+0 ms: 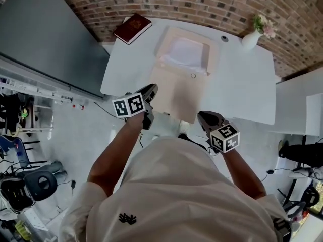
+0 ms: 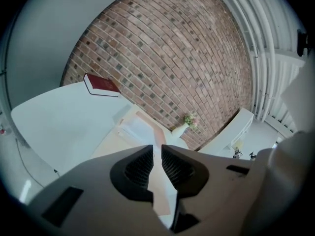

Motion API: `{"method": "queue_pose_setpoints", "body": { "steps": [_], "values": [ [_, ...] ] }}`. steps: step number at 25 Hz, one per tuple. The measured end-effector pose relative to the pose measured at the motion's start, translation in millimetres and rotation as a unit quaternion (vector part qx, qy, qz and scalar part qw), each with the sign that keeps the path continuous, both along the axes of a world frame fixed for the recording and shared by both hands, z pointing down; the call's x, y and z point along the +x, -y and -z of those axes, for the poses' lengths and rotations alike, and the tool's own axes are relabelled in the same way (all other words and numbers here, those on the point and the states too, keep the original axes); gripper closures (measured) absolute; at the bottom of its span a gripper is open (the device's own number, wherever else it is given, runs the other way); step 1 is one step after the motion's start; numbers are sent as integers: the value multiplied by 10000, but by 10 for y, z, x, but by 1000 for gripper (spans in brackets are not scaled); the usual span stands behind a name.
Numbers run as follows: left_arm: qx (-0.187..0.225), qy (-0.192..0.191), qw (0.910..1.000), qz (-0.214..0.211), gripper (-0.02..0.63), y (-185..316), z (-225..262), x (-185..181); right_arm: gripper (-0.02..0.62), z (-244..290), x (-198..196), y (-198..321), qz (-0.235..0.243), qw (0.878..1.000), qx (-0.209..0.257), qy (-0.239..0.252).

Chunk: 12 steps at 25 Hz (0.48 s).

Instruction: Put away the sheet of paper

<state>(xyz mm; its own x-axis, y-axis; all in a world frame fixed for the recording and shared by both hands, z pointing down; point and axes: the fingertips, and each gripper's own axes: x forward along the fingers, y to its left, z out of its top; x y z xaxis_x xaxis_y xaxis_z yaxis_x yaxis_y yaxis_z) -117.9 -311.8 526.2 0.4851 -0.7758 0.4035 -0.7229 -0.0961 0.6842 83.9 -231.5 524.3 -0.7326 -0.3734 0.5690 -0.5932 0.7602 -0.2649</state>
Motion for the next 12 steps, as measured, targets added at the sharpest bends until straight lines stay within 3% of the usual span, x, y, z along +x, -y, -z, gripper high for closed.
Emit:
{"method": "queue_pose_setpoints", "body": {
  "steps": [8, 12],
  "values": [
    [386, -285, 9946, -920, 575, -726, 205, -19, 555, 80, -379, -556, -85, 9999, 63, 8],
    [713, -751, 9863, -1286, 577, -1062, 346, -23, 557, 60, -518, -815, -106, 9999, 70, 11]
  ]
}}
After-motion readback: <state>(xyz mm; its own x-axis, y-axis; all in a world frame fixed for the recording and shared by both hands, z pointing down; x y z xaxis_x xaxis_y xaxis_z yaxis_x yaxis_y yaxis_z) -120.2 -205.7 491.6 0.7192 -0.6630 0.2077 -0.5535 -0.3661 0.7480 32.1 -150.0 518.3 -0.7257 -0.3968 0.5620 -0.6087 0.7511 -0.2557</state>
